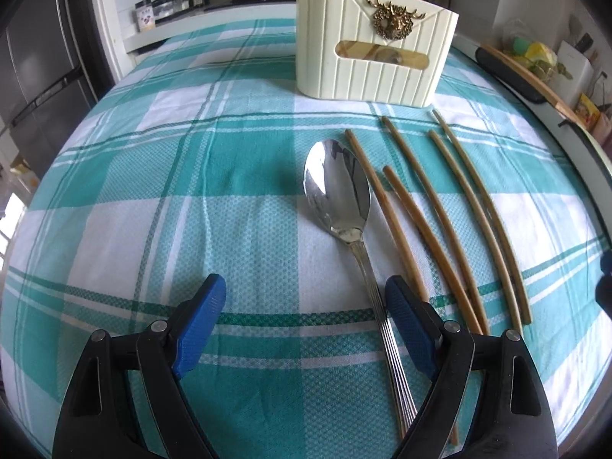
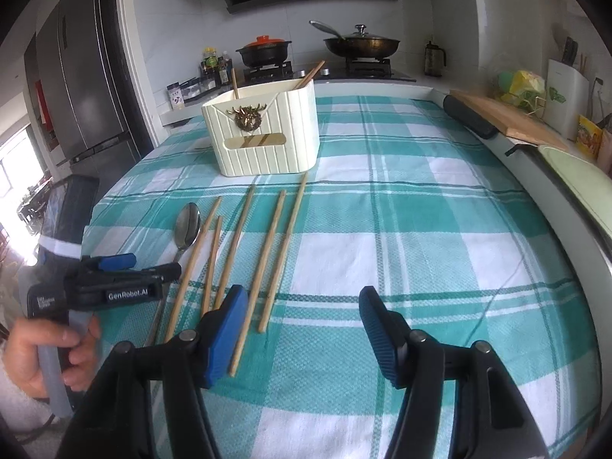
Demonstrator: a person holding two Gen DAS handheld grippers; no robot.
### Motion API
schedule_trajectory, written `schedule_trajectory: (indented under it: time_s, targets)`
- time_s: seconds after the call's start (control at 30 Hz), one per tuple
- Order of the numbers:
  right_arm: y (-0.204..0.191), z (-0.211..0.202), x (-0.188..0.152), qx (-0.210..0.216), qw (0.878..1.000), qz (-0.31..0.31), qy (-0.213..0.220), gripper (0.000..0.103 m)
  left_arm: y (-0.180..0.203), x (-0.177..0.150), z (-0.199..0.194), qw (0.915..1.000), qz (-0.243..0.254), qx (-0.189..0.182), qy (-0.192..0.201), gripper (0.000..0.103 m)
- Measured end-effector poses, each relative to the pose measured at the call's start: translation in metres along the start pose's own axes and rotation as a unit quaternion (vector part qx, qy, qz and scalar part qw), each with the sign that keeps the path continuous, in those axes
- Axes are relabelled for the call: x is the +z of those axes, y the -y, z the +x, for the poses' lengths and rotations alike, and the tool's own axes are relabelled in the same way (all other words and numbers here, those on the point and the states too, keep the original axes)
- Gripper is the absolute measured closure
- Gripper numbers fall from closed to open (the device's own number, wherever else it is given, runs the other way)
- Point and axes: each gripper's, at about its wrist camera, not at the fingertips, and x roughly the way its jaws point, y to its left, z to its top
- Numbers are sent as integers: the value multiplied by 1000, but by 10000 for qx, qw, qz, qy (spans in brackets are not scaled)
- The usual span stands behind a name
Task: Organize utensils
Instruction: 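Close the left tool on the steel spoon while the right tool grasps a chopstick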
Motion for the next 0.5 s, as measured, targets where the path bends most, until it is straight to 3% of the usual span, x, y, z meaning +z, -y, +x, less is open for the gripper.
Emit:
schedule_trajectory:
  time_s: [0.13, 0.3, 0.4, 0.43, 0.5]
  targets:
    - [-5, 50, 24, 120, 9988, -113, -470, 65, 2, 1, 0, 9999, 72, 116, 47, 17]
    - [-8, 96, 33, 204, 9946, -84, -1013, 82, 0, -1, 1, 9999, 55, 151, 54, 14]
    - [-10, 98, 33, 152, 9950, -162, -977, 88, -2, -1, 2, 9999, 50, 148, 64, 13]
    - [-8, 97, 32, 65, 9951, -129, -976, 95, -2, -1, 2, 9999, 49, 146, 70, 12]
    - [-1, 92, 28, -90, 9956, 14, -938, 97, -3, -1, 2, 9999, 30, 143, 74, 12]
